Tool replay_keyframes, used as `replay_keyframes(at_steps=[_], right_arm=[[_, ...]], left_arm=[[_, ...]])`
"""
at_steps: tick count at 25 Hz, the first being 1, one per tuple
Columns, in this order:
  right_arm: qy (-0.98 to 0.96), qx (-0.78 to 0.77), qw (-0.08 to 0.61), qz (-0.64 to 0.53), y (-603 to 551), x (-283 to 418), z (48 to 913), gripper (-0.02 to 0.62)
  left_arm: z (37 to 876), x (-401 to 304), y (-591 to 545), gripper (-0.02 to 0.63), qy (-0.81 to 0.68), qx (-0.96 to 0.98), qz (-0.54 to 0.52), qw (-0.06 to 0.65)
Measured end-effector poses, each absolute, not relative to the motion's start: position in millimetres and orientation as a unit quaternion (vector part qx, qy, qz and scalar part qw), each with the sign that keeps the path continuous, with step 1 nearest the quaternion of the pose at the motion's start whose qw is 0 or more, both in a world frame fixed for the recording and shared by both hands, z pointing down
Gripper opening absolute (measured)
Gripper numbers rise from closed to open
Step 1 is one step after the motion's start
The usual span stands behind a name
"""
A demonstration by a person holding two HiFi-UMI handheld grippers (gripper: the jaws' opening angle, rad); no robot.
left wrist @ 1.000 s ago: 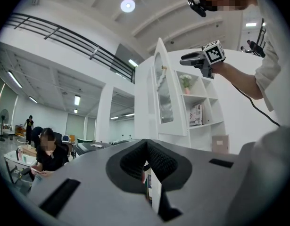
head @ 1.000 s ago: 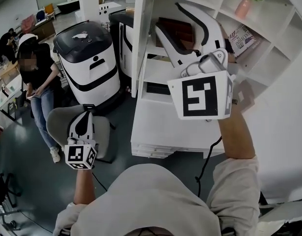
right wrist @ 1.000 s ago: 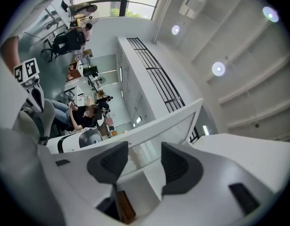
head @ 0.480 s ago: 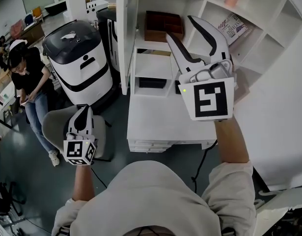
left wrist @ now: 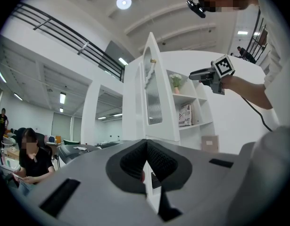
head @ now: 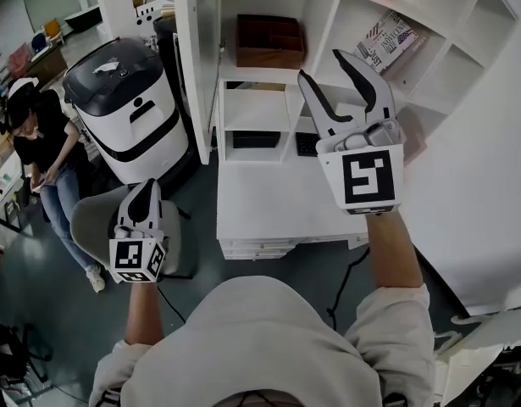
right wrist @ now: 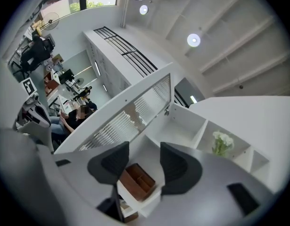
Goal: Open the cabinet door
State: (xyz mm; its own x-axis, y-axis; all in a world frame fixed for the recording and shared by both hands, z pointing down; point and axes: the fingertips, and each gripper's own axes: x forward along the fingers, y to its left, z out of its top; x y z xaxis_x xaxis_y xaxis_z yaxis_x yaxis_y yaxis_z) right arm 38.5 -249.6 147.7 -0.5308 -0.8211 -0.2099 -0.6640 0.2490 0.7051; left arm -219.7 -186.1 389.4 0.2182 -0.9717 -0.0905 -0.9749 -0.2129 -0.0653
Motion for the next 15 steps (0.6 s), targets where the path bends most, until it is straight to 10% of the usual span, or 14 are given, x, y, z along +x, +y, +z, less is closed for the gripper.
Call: replay_keyframes(at_steps=[15], right_arm=[[-0.787, 0.514, 0.094, -0.326, -260.9, 87.4, 187.0, 0.201]], left_arm=[[386.9, -199.8, -206.3, -0.003, 0.605, -0.794, 0.009, 0.058]])
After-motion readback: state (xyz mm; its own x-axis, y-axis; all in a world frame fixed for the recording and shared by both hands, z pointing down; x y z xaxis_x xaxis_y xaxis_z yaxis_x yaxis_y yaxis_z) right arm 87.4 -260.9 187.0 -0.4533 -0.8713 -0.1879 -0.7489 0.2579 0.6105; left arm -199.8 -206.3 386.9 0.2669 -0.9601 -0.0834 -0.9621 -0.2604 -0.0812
